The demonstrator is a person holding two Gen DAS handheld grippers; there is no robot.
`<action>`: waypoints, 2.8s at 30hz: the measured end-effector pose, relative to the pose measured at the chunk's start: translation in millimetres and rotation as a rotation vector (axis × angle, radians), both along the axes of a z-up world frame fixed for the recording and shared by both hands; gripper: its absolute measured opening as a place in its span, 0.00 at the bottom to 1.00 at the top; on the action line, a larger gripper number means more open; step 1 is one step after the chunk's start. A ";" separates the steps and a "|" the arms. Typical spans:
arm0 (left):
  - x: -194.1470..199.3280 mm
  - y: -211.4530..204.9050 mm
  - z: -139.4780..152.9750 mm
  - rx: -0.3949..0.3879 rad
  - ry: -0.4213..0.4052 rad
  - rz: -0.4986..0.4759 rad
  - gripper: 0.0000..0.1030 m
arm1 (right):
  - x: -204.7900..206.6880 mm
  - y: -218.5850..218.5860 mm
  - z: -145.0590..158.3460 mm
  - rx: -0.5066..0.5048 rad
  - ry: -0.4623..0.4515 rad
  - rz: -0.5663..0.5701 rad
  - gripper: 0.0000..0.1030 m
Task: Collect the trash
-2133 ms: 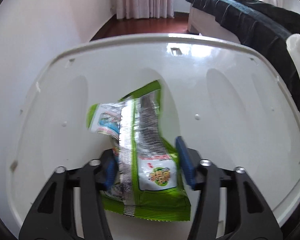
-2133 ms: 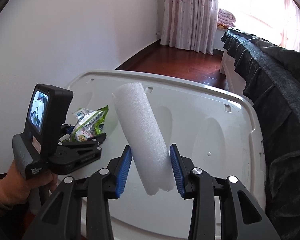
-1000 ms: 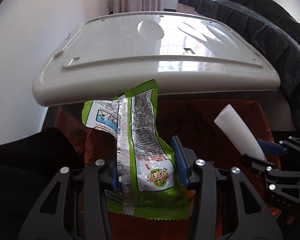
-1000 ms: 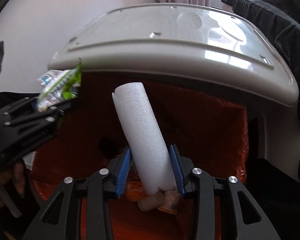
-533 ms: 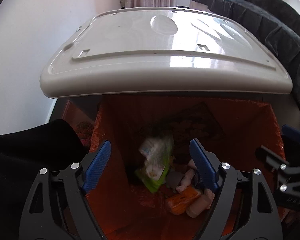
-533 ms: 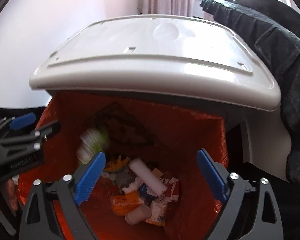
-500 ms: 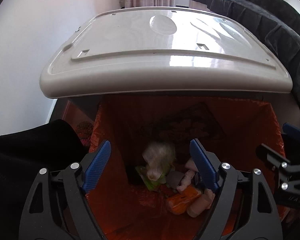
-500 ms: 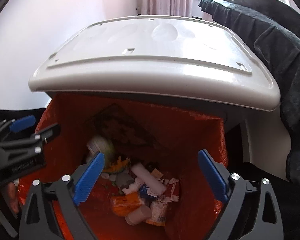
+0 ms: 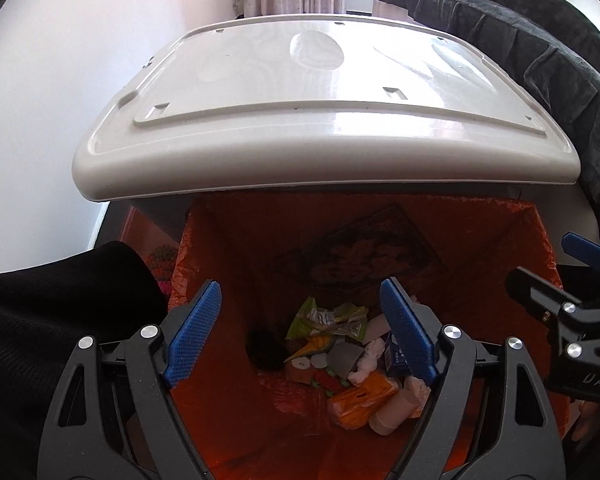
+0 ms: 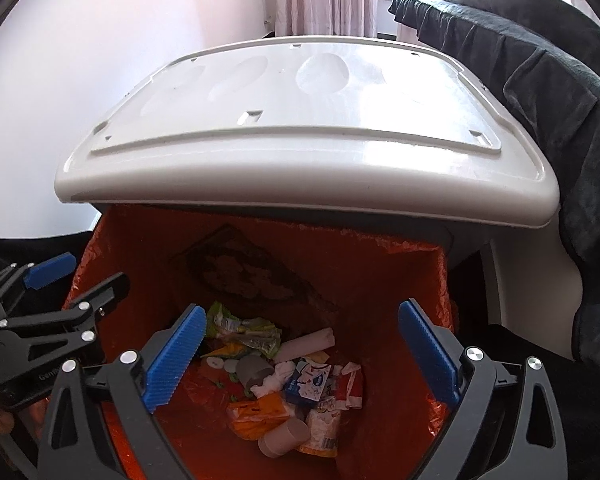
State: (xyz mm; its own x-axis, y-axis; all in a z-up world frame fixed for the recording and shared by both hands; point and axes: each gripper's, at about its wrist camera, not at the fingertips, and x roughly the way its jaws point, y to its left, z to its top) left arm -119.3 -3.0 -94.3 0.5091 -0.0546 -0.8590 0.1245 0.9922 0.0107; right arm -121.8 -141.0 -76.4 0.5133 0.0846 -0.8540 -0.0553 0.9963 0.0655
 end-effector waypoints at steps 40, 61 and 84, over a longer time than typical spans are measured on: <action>176.1 -11.6 128.1 0.035 -0.349 0.093 0.89 | 184.9 -23.2 115.8 -0.056 -0.272 -0.126 0.95; 175.2 -7.5 132.3 -0.010 -0.336 0.078 0.89 | 175.5 -3.3 121.5 -0.141 -0.327 -0.066 0.95; 167.2 -13.5 137.8 0.054 -0.403 0.077 0.89 | 172.4 3.2 117.5 -0.160 -0.319 -0.045 0.95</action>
